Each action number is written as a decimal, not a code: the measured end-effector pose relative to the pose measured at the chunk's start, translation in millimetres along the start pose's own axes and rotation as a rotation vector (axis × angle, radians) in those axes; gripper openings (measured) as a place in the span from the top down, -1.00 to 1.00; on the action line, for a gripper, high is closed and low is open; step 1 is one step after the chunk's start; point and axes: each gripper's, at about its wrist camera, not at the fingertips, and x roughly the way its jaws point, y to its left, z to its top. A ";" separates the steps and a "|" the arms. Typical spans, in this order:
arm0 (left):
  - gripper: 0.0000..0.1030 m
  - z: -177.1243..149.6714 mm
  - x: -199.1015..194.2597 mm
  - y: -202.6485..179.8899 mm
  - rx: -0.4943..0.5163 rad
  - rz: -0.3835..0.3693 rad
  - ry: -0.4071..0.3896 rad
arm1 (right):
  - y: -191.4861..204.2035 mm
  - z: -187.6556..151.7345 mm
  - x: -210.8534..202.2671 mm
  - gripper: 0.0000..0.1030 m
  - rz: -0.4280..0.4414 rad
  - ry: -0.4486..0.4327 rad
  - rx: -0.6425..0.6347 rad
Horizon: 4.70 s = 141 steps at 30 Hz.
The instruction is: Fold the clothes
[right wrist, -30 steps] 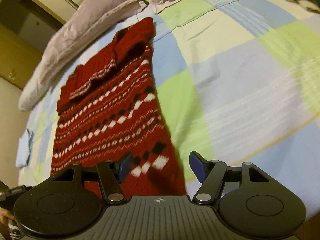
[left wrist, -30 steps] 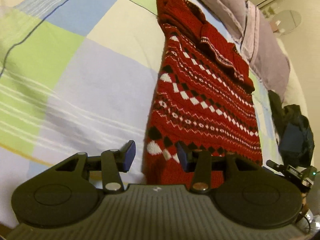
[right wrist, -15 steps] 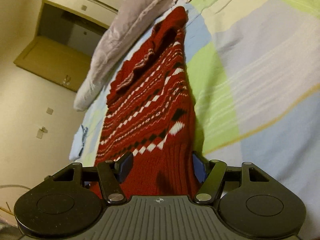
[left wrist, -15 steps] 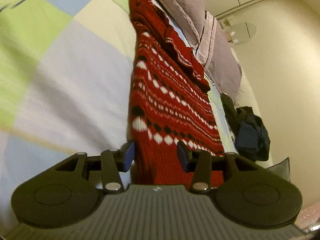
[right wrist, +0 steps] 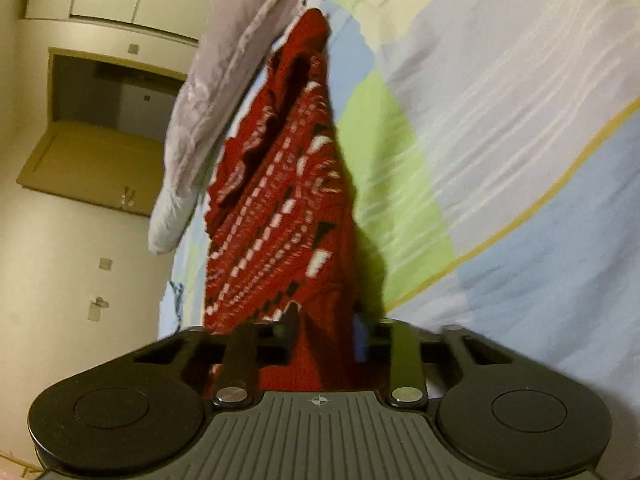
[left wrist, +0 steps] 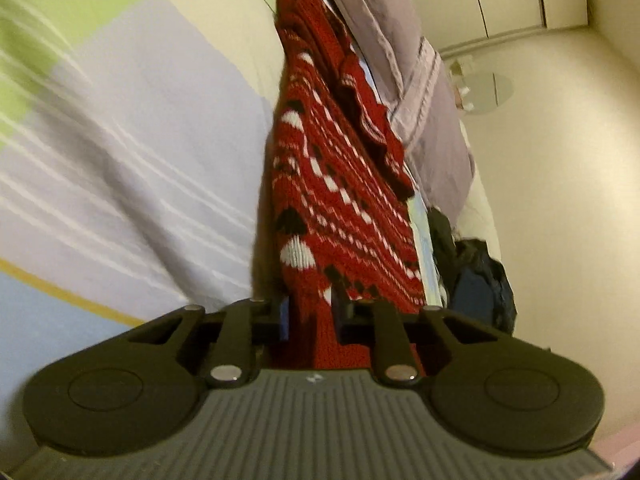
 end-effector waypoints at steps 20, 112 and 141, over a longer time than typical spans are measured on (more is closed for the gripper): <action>0.95 -15.3 -60.1 -22.5 0.053 -0.019 -0.111 | 32.8 -25.9 -51.1 0.92 -0.015 -0.112 -0.096; 0.91 108.5 7.6 -81.4 0.443 0.265 -0.378 | 146.1 63.6 60.4 0.92 -0.454 -0.373 -0.718; 0.13 -36.3 -81.8 -26.4 0.051 0.136 -0.293 | 66.8 -93.9 -54.7 -0.11 -0.180 -0.418 -0.194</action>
